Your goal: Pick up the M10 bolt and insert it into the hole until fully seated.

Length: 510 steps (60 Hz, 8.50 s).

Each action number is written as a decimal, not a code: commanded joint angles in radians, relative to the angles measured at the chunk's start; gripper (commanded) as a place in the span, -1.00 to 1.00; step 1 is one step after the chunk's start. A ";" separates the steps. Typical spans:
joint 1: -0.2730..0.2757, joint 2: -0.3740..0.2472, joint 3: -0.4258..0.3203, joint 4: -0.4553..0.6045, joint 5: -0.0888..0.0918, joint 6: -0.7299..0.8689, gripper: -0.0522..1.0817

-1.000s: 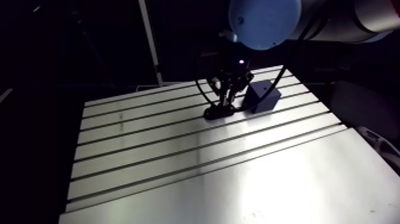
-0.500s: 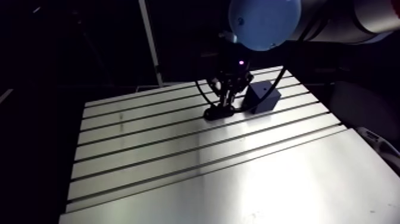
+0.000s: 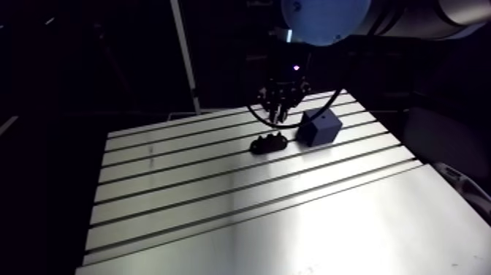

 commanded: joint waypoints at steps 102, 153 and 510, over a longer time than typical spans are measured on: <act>-0.108 0.199 -0.605 0.782 -0.107 -0.063 0.99; -0.117 0.270 -0.634 0.822 -0.134 -0.072 0.99; -0.149 0.286 -0.562 0.723 -0.142 -0.065 0.99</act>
